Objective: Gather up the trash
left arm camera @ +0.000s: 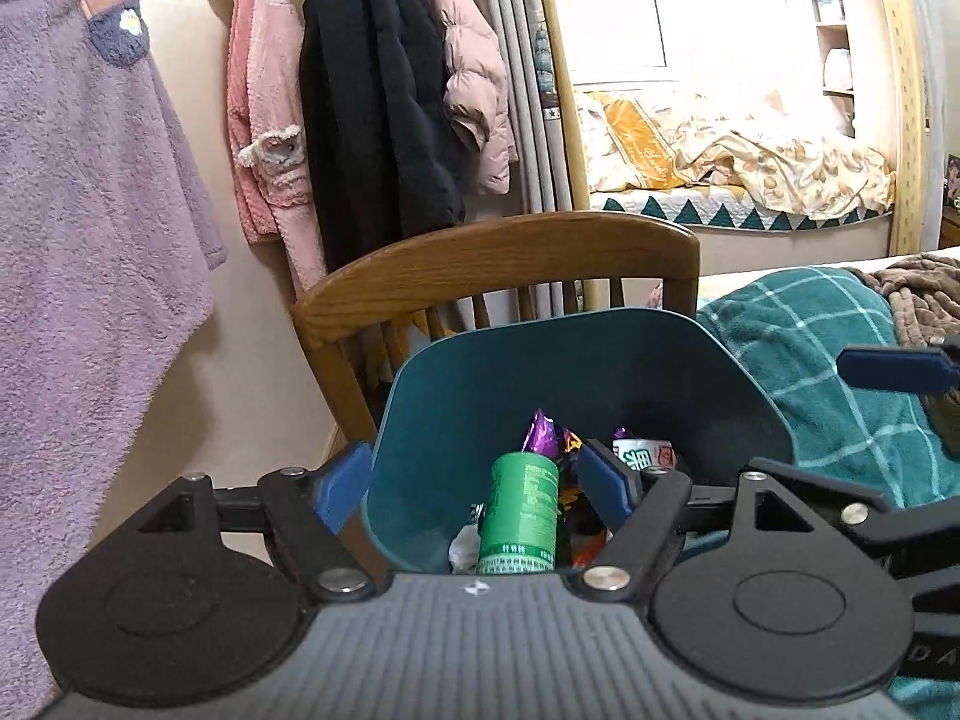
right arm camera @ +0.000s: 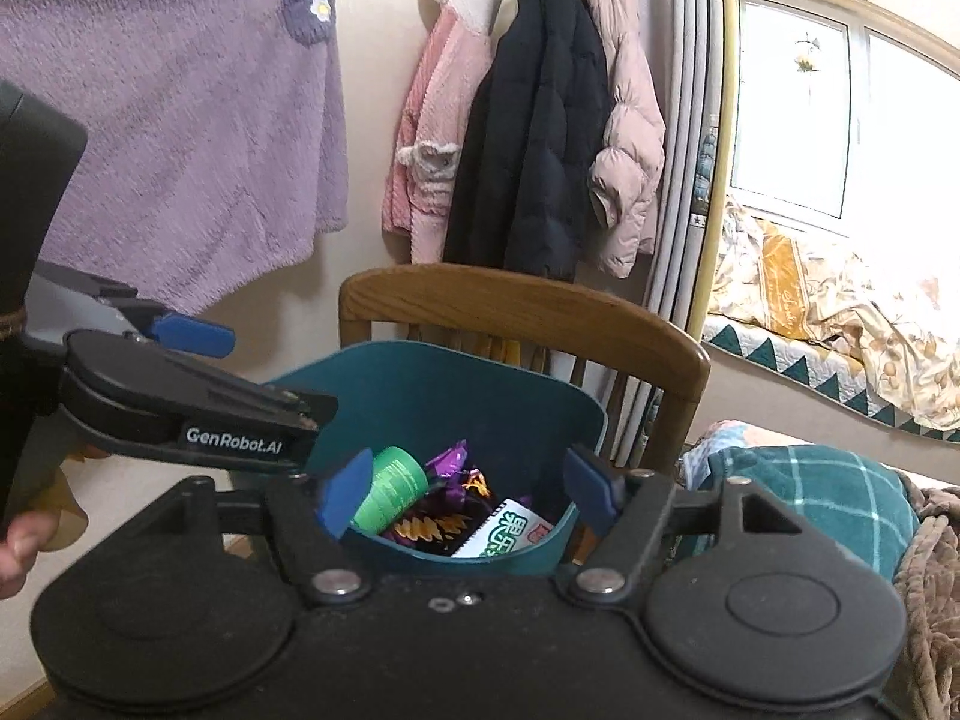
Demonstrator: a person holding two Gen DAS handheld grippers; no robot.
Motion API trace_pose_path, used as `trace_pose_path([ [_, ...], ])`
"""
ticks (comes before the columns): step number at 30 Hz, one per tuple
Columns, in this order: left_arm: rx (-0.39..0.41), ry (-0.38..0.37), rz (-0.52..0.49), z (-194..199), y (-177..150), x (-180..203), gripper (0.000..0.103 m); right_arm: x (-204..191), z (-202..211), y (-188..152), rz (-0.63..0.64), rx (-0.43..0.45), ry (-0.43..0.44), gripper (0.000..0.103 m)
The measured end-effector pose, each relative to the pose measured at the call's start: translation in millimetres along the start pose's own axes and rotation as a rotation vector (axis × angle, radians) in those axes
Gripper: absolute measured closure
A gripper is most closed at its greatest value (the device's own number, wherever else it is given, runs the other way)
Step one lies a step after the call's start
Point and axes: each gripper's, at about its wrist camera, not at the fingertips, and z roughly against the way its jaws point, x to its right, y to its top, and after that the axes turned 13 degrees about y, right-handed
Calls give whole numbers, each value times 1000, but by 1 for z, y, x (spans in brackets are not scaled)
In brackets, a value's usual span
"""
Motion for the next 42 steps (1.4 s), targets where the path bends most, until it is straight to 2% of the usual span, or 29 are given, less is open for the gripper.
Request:
trace_pose_path([
  [10, 27, -35, -9, 44, -14, -11, 27, -11, 37, -1, 25, 26, 47, 17],
  [11, 31, -38, -8, 49, -16, -11, 22, -13, 40, -2, 25, 29, 51, 16],
  [13, 42, -44, -7, 59, -20, -13, 18, -16, 46, -4, 33, 33, 63, 14],
  [20, 62, -48, 24, 90, -33, -23, 18, -34, 72, -11, 63, 54, 94, 9],
  [25, 84, -39, 41, 108, -39, -30, 16, -41, 88, -15, 59, 72, 114, 1],
  [30, 63, -44, 63, 117, -45, -36, 15, -46, 100, -19, 55, 72, 149, 0],
  [42, 63, -71, 58, 138, -53, -37, 15, -53, 119, -19, 57, 87, 143, 0],
])
